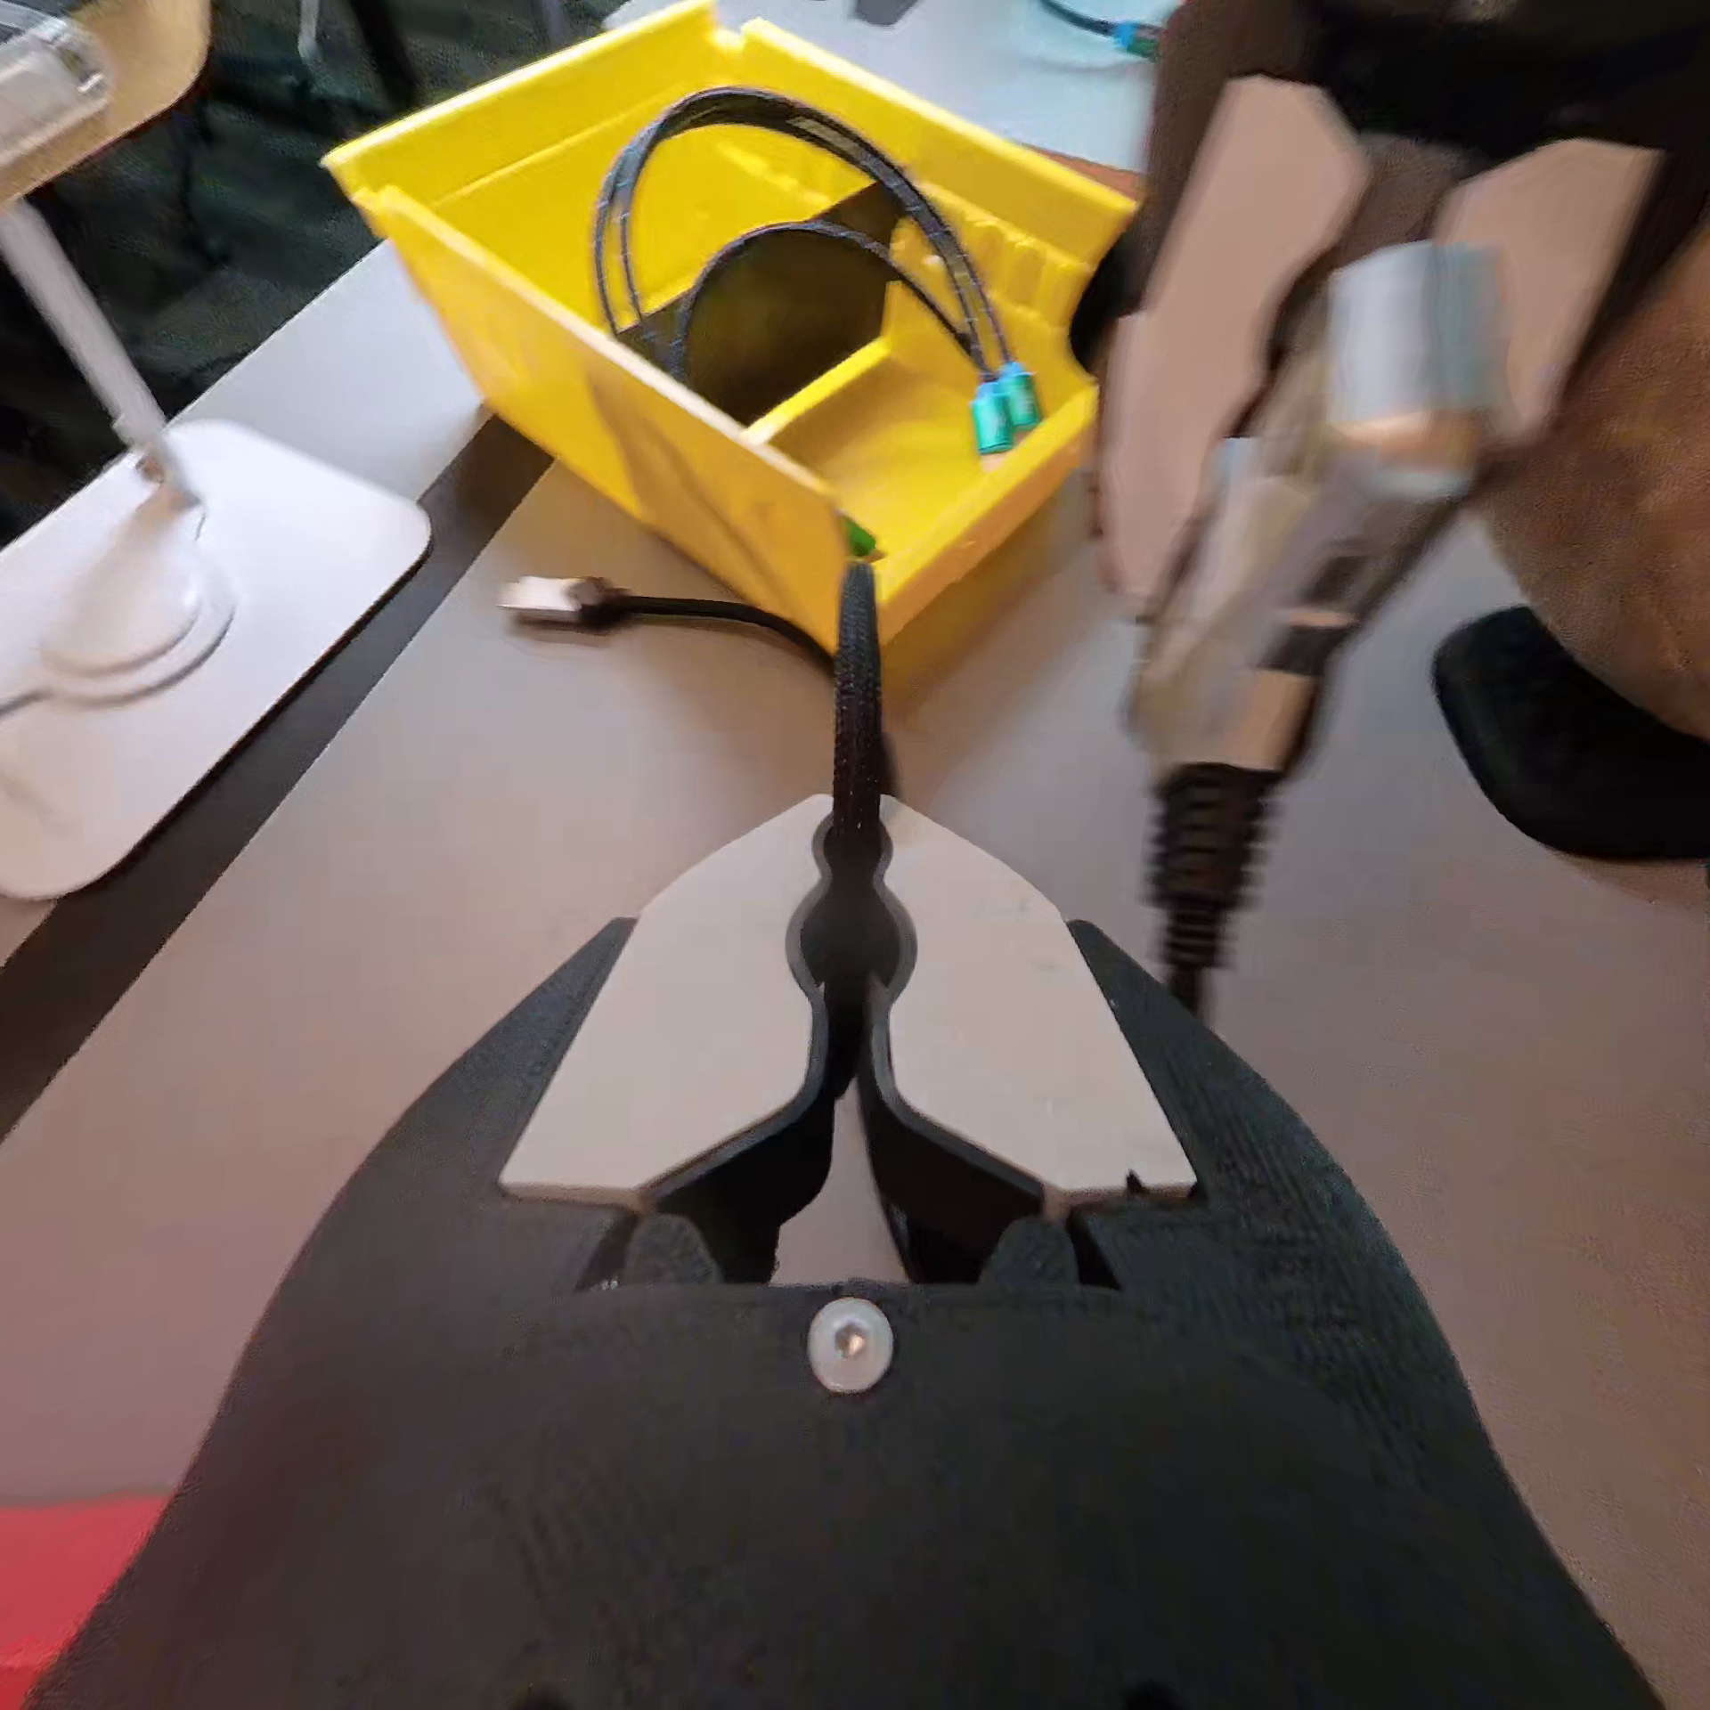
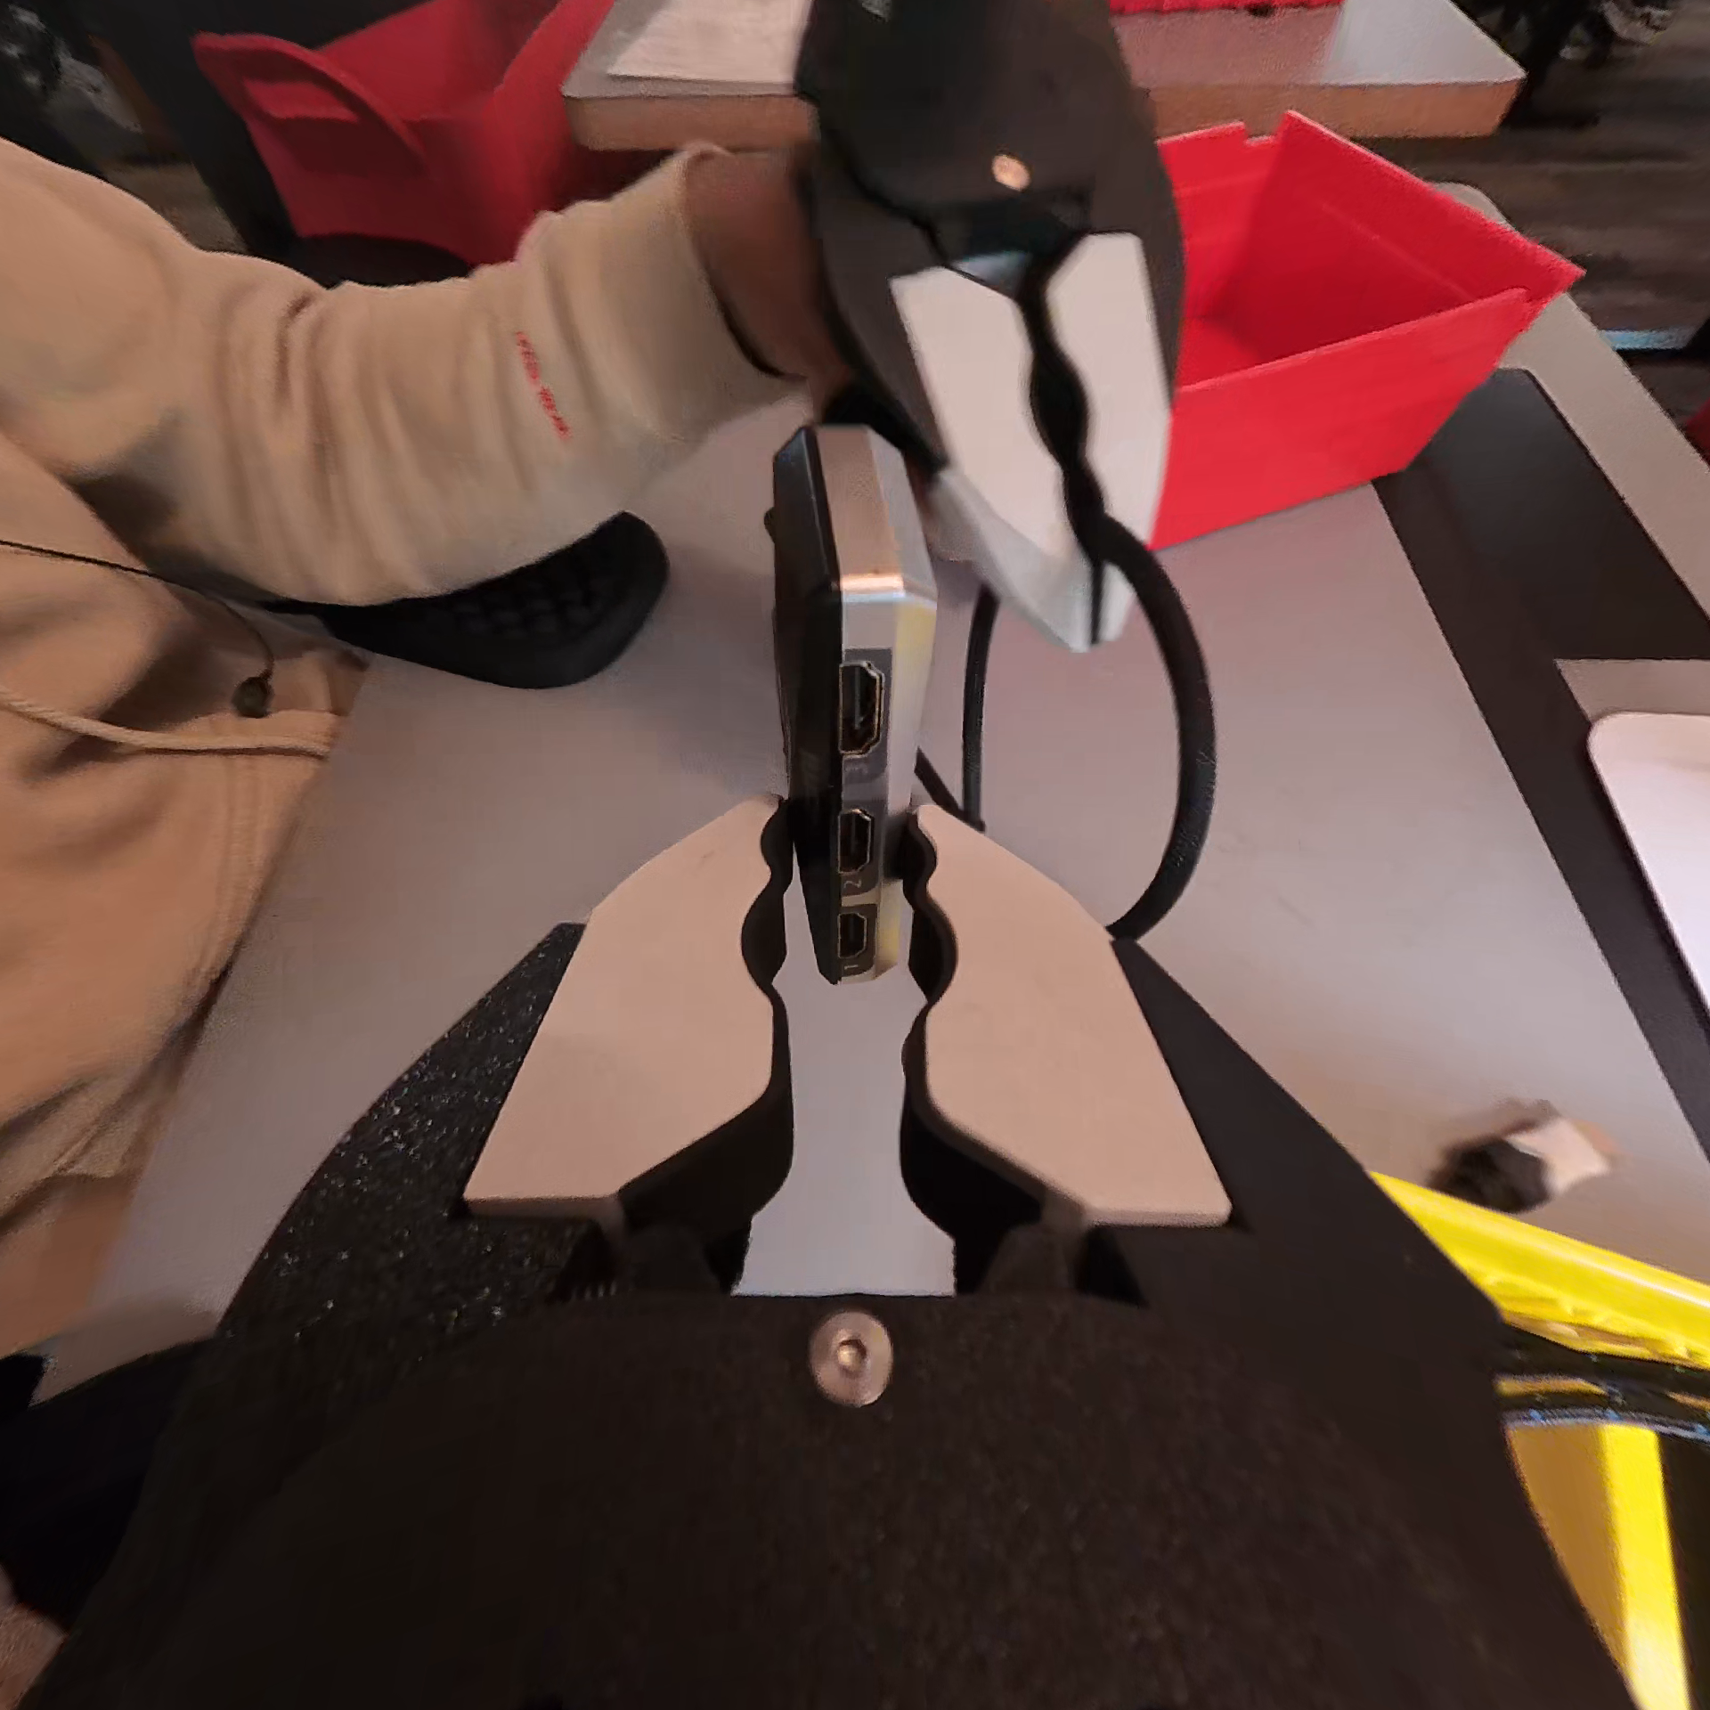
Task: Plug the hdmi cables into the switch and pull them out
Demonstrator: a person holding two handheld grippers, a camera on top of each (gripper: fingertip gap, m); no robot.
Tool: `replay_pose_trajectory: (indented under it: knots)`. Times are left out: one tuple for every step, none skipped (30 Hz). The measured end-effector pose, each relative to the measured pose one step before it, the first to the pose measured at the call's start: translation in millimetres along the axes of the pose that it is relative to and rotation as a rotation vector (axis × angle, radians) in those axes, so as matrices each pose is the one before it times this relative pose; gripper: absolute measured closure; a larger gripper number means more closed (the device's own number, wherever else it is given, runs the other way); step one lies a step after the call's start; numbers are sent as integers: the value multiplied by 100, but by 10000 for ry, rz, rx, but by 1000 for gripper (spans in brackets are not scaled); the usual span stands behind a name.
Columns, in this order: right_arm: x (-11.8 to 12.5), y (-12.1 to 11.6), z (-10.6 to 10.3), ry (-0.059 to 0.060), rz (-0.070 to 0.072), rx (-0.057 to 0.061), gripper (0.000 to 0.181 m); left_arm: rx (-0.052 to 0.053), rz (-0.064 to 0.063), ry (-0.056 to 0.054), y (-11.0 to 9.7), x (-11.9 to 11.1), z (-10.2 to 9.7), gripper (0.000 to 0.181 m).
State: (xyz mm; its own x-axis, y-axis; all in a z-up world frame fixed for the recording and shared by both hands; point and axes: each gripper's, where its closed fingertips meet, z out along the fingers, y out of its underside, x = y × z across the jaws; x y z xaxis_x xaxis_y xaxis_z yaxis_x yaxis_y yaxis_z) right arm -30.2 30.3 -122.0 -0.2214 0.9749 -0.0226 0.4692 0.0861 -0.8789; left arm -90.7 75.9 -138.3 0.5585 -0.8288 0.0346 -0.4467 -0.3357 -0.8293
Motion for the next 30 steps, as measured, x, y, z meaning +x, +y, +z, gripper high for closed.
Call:
replay_pose_trajectory:
  knots:
    - [446,115,47,186,17,38,159,32,326,250,-306,885,-53,180]
    - [359,69,-33,162,9,27,159,-15,197,226,-196,730,66,181]
    - [316,-13,-89,185,-28,51,159,-16,181,233,-153,650,137,181]
    - [212,-26,-124,143,-83,24,158,-10,298,32,-73,312,130,181]
    - [79,-104,-131,117,-125,47,157,-30,268,-41,19,114,70,181]
    - [193,-96,-121,210,-124,2,156,21,150,6,-37,120,-2,181]
    - [184,-59,-78,209,-132,-55,155,59,92,7,-106,71,-68,181]
    - [13,-115,-33,114,-171,-18,155,21,126,-26,-77,56,-110,181]
    - [-91,-139,8,47,-157,3,155,-17,161,-20,-37,99,-152,181]
    - [-118,-113,45,9,-131,-33,155,-21,181,18,-21,174,-183,181]
    - [-138,-90,51,13,-156,-35,155,-6,175,33,-25,172,-197,181]
    - [-148,-69,40,4,-132,-42,155,27,161,98,-33,226,-204,180]
    - [-143,5,13,-24,-83,-71,155,67,116,139,-41,216,-208,179]
    - [-89,24,-44,8,-70,-69,155,74,69,145,-15,176,-187,179]
    - [-81,26,-91,-1,-67,-51,155,98,50,190,10,197,-157,178]
    - [-102,27,-115,-19,-52,-34,155,97,41,276,78,324,-102,178]
    - [-33,1,-103,20,-47,-21,155,36,19,348,170,427,-21,177]
    - [18,17,-73,52,-50,-45,155,-3,41,228,191,267,19,177]
    - [6,122,-31,38,-43,-111,156,49,50,124,83,117,10,177]
    - [19,222,27,47,-45,-173,155,98,2,141,-21,140,-22,177]
    - [5,256,56,41,-56,-185,156,76,-50,132,12,94,-39,177]
    - [-6,210,105,36,-61,-161,156,48,-65,121,60,80,-62,177]
    - [35,158,123,63,-61,-144,156,49,-63,101,80,51,-61,177]
    - [12,117,151,53,-62,-142,156,16,-75,97,131,52,-43,176]
    - [-15,56,154,42,-69,-110,155,-43,-107,81,190,37,-21,175]
    - [-84,-63,120,-4,-54,-28,155,-72,-98,57,191,2,-41,172]
    - [-105,-36,102,-37,-20,-30,155,-21,-53,84,119,61,-93,170]
    - [5,67,63,33,-28,-88,155,79,-42,135,-13,158,-153,166]
    - [20,164,55,30,-25,-117,155,193,-84,269,-196,346,-164,154]
    - [98,82,59,61,29,-33,156,41,-176,246,-13,326,-66,148]
